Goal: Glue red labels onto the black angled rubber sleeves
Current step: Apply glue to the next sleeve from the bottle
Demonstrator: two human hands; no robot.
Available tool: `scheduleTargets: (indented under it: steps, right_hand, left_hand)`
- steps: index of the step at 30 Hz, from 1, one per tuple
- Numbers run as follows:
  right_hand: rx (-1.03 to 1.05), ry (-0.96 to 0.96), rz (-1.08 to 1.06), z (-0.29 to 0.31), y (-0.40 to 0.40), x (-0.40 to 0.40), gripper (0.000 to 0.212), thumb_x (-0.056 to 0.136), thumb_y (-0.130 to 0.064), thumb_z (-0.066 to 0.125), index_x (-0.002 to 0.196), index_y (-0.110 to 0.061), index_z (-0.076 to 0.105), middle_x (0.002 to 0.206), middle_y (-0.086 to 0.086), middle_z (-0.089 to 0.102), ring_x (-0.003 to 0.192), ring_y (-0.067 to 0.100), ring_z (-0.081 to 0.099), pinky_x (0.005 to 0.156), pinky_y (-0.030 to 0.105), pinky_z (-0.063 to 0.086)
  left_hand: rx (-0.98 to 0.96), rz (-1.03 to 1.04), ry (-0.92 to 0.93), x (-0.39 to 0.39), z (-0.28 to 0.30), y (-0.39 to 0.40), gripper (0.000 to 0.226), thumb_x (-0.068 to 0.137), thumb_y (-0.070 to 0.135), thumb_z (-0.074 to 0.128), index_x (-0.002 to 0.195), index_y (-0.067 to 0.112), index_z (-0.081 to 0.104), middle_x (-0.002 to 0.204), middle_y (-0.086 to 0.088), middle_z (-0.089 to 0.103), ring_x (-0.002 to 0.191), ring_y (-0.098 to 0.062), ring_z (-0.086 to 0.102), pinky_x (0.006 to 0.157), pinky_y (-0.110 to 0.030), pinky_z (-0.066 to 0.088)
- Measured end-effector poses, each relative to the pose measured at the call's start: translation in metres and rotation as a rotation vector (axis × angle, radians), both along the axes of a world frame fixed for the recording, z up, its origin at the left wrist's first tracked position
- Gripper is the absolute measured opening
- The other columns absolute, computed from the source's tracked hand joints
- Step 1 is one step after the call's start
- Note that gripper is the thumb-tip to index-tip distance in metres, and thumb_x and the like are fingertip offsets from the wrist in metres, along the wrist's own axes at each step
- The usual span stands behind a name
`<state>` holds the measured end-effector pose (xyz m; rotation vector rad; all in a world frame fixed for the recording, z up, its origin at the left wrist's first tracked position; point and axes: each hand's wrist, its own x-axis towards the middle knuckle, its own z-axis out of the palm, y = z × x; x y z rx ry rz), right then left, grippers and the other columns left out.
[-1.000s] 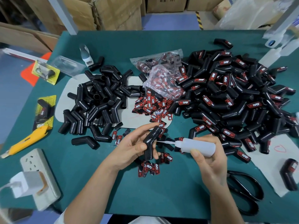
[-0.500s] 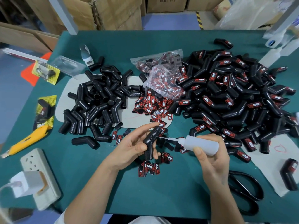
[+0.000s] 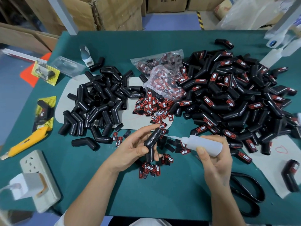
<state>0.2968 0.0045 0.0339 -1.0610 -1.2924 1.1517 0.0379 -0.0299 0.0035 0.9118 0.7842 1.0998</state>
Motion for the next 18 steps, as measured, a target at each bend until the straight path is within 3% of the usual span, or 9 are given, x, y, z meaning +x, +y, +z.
scheduleTargets:
  steps: [9, 18]
  right_hand:
    - [0.024, 0.008, 0.041, 0.0026, -0.0007, -0.0013, 0.028, 0.087, -0.028, 0.069, 0.109, -0.045, 0.067, 0.103, -0.018, 0.069, 0.089, -0.001, 0.068, 0.075, 0.012, 0.053]
    - [0.023, 0.008, 0.053, 0.0055, -0.0006, -0.0031, 0.028, 0.086, -0.029, 0.069, 0.108, -0.046, 0.066, 0.102, -0.019, 0.069, 0.087, -0.003, 0.067, 0.074, 0.010, 0.052]
  left_hand:
    - [-0.023, -0.006, -0.017, -0.0009, -0.0021, -0.0005, 0.074, 0.095, 0.036, 0.076, 0.159, 0.022, 0.042, 0.104, -0.006, 0.062, 0.086, -0.031, 0.073, 0.096, -0.056, 0.056]
    - [0.025, 0.002, 0.024, 0.0012, 0.0025, 0.0005, 0.073, 0.095, 0.038, 0.075, 0.158, 0.020, 0.043, 0.108, 0.001, 0.066, 0.082, -0.024, 0.071, 0.093, -0.046, 0.057]
